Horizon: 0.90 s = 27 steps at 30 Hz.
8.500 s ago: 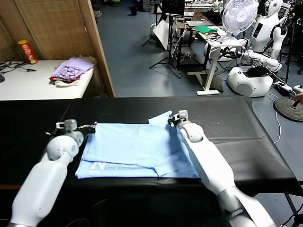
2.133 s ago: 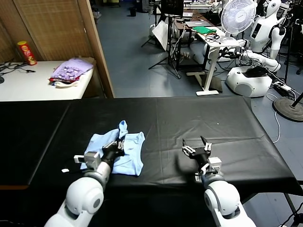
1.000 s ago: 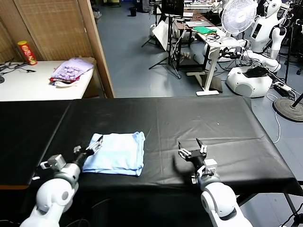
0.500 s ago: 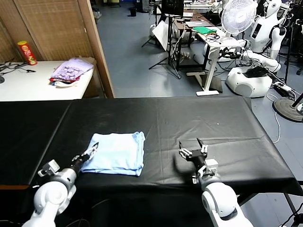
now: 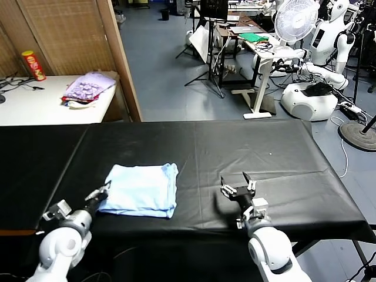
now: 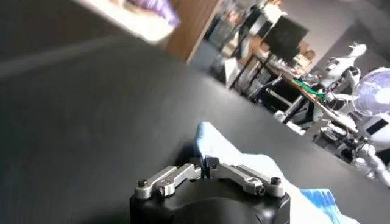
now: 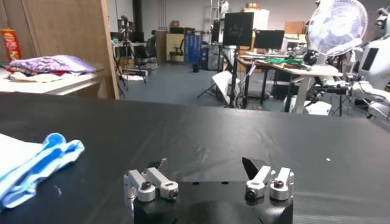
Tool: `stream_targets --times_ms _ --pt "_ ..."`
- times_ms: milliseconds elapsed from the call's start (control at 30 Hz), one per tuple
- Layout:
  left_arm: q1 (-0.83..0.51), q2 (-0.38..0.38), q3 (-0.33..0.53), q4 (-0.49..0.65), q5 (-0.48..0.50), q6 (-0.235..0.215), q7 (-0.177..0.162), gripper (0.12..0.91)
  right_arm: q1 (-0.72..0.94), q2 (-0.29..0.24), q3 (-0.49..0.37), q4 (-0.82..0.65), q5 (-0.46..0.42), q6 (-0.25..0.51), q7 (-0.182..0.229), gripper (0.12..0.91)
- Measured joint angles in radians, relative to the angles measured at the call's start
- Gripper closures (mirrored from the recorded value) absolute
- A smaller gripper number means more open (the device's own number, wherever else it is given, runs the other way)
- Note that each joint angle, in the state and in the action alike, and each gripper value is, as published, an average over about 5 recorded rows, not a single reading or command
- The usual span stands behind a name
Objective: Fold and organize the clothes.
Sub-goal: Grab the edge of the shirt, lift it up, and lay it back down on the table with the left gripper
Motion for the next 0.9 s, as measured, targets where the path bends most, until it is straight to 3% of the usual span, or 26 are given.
stream_targets --times_ms 233,433,667,800,900 --pt "0.012 0.06 -0.02 -0.028 0.388 0.006 -0.008 0.889 0.0 0.0 0.001 0.002 -0.005 -0.002 0.001 0.227" --pt "0.055 0.182 -0.088 -0.036 0.598 0.005 -0.012 0.889 0.009 0.002 -0.001 -0.003 -0.002 -0.002 0.001 0.227" --pt "0.077 0.282 -0.161 -0.107 0.733 0.032 -0.032 0.889 0.008 0.011 -0.005 -0.008 -0.001 0.0 0.0 0.227" --pt "0.068 0.271 -0.133 -0.166 0.703 0.039 -0.033 0.889 0.003 0.007 0.001 -0.009 -0.001 0.001 0.0 0.227" --pt "0.055 0.232 -0.066 -0.191 0.65 0.038 -0.022 0.889 -0.005 0.004 0.007 -0.004 -0.002 0.001 -0.001 0.227"
